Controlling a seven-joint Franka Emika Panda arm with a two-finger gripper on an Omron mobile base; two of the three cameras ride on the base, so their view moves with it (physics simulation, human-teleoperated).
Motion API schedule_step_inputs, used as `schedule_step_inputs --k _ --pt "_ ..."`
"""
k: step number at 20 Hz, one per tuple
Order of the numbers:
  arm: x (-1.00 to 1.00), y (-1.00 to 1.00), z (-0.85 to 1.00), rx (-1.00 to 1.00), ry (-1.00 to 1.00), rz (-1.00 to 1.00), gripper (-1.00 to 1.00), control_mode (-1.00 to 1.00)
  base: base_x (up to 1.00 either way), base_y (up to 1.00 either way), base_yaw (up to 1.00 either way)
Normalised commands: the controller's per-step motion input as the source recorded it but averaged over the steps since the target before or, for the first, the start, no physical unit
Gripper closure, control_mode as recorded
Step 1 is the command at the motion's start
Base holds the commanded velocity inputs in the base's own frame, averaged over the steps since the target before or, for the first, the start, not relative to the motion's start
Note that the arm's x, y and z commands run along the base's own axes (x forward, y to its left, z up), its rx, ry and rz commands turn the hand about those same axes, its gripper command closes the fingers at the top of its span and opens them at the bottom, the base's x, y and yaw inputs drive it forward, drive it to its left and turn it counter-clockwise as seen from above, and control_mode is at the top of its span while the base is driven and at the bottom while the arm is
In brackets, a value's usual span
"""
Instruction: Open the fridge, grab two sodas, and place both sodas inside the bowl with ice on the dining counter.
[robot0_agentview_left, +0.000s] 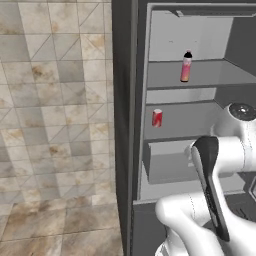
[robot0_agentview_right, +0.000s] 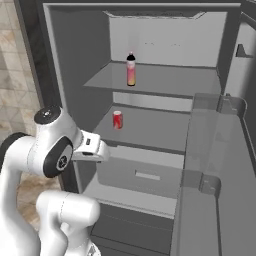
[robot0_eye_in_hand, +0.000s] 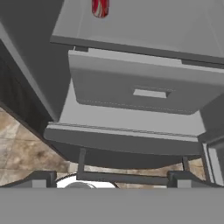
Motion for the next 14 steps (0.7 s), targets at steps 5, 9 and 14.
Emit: schedule_step_inputs --k 5,9,14 --pt "0.15 -0.41 -0.17 0.15 -0.29 0.24 -1.00 -1.00 0.00 0.00 0.00" --pt "0.19 -0.10 -0.17 0.13 -0.31 0.18 -1.00 -1.00 0.00 0.00 0.00" --pt "0.35 0.02 -0.15 0.12 -0.28 0.09 -1.00 -1.00 0.00 0.00 0.00"
